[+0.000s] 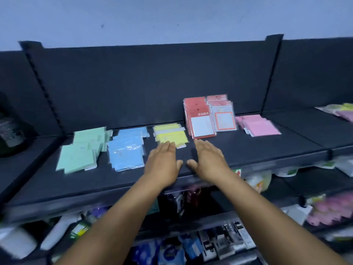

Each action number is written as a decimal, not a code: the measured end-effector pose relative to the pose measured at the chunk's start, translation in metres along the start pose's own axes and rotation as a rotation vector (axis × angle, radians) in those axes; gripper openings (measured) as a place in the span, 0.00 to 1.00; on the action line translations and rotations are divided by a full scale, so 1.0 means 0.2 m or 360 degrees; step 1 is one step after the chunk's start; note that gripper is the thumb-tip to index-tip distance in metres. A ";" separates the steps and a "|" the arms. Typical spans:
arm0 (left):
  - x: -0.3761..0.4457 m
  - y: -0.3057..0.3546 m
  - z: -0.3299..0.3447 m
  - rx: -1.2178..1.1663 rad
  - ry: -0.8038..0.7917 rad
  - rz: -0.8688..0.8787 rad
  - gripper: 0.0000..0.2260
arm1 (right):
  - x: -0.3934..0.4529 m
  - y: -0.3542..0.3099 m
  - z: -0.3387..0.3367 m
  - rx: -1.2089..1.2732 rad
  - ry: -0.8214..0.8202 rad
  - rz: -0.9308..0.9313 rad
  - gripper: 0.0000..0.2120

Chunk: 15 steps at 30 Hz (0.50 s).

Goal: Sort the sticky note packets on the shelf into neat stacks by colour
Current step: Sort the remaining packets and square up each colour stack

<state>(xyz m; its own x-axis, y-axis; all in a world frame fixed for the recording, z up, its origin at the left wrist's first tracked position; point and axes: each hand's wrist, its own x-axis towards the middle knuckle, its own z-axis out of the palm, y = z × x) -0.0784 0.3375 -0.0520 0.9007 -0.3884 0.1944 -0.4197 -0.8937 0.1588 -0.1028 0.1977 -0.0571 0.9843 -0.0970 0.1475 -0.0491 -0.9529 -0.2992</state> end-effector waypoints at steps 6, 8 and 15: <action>0.11 0.40 0.06 -0.0083 -0.0050 0.0180 0.30 | -0.09 0.37 -0.17 -0.0023 0.0056 0.0208 0.35; 0.14 0.55 0.09 -0.0078 -0.0060 0.0238 0.30 | -0.12 0.52 -0.23 -0.0034 0.0067 0.0274 0.35; 0.24 1.12 0.17 -0.0139 -0.0092 0.0386 0.29 | -0.28 1.04 -0.43 -0.0047 0.0117 0.0432 0.34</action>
<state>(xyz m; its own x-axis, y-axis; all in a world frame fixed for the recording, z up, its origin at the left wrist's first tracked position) -0.1257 0.1120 -0.0407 0.7764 -0.6035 0.1817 -0.6300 -0.7510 0.1976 -0.1826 -0.0204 -0.0458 0.9196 -0.3692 0.1343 -0.3149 -0.8972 -0.3097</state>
